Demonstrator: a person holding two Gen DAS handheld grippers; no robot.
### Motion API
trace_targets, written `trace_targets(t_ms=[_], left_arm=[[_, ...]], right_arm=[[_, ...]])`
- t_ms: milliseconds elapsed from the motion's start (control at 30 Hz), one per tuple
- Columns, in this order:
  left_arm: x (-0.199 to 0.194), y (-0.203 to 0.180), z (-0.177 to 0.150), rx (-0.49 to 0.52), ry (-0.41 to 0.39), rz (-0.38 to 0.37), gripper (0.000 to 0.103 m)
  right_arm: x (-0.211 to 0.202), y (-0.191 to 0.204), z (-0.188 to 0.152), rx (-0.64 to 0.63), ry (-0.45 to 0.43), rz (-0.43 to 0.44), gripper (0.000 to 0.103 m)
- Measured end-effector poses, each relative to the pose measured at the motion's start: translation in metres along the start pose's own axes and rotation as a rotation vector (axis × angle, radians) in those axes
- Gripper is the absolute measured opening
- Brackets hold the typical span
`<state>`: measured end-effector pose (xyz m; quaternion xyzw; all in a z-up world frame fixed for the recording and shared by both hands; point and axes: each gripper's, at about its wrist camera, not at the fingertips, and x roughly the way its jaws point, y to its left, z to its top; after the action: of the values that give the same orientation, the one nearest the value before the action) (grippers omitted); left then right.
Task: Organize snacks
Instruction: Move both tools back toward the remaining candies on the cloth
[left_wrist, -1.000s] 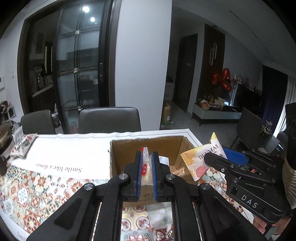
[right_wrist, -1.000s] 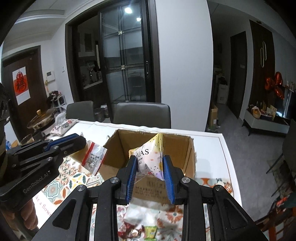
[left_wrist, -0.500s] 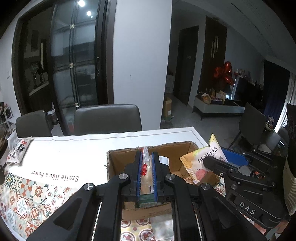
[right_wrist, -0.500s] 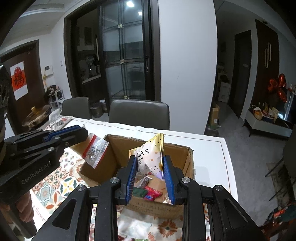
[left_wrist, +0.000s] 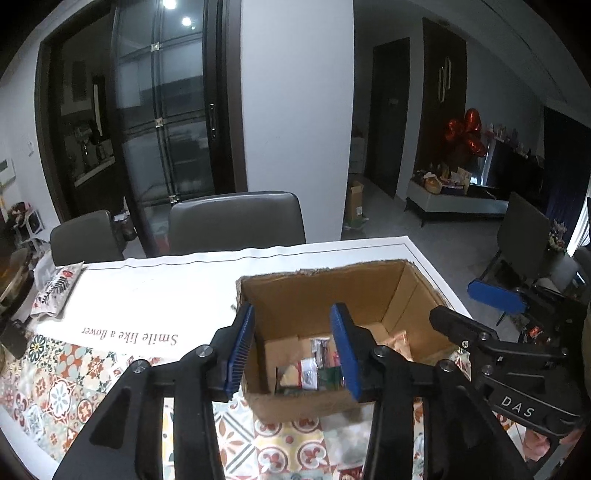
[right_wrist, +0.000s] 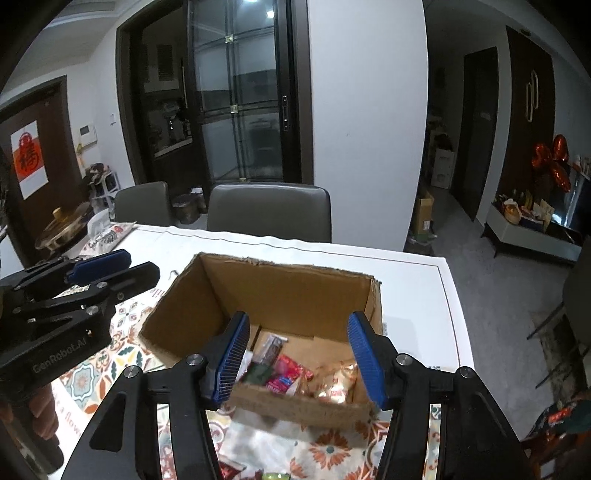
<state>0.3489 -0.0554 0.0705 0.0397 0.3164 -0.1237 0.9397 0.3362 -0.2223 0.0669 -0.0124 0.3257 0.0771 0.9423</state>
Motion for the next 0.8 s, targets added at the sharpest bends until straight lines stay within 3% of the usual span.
trace_targets(t_ms=[467, 800], left_arm=[[-0.042, -0.012, -0.037, 0.002, 0.008, -0.035, 0.046], [-0.051, -0.022, -0.073, 0.019, 0.045, -0.059, 0.046]], right_arm=[[-0.043, 0.015, -0.041, 0.011, -0.013, 0.032, 0.057], [-0.055, 0.021, -0.074, -0.001, 0.015, 0.051, 0.057]])
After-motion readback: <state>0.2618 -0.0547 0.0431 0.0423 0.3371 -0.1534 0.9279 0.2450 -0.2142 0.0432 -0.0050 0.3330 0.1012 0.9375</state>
